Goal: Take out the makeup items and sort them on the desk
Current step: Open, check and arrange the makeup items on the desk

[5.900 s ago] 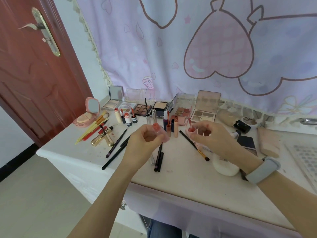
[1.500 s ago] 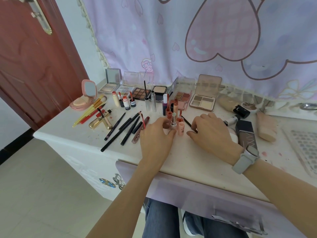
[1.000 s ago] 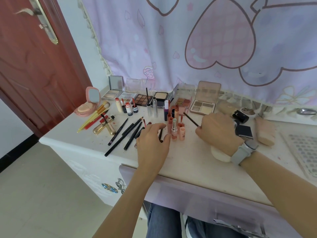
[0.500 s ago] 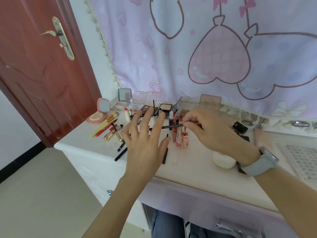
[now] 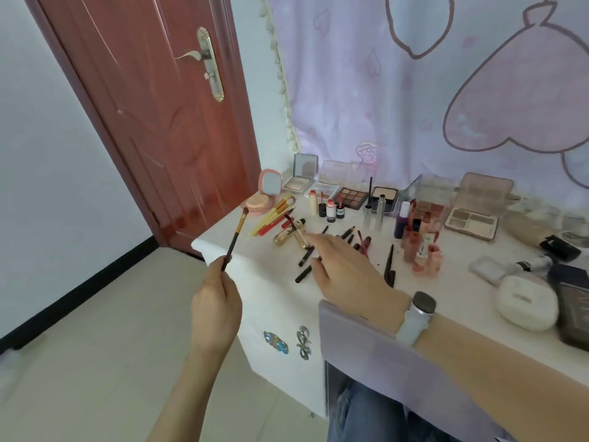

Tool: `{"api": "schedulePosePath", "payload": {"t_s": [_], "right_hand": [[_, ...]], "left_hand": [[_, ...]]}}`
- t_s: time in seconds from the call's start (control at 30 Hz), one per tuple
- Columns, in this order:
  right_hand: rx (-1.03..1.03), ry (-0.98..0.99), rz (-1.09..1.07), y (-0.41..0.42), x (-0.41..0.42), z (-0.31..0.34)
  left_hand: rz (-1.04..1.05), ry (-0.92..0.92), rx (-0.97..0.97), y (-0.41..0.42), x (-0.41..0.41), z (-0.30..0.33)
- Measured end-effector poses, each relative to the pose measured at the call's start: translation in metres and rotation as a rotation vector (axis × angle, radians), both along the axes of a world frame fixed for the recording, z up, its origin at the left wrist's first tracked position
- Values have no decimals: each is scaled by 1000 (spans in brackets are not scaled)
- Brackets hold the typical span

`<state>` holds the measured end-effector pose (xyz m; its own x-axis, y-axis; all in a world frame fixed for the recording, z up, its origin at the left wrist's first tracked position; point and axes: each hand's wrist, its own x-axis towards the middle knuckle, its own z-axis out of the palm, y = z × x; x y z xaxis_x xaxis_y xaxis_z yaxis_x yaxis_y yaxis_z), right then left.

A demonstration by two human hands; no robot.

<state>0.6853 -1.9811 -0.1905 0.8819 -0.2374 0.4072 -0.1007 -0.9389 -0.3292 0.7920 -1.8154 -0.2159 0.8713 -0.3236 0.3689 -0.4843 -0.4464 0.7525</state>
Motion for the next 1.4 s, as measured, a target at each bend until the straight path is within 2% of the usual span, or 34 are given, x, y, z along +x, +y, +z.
{"api": "schedulePosePath", "payload": {"t_s": [0.13, 0.27, 0.37, 0.57, 1.0, 1.1, 1.4], "right_hand": [[-222, 287, 123, 20, 46, -11], [-256, 476, 92, 37, 83, -19], [-248, 515, 55, 39, 96, -26], [-318, 549, 134, 23, 99, -31], [-294, 581, 176, 18, 100, -31], [-290, 583, 185, 17, 100, -32], [-291, 576, 180, 14, 100, -36]], "left_hand": [[39, 91, -11, 1, 45, 2], [27, 120, 5, -16, 88, 1], [21, 103, 47, -31, 109, -2], [69, 0, 91, -66, 131, -7], [146, 7, 226, -109, 146, -22], [119, -18, 294, -108, 147, -24], [-71, 71, 210, -84, 148, -16]]}}
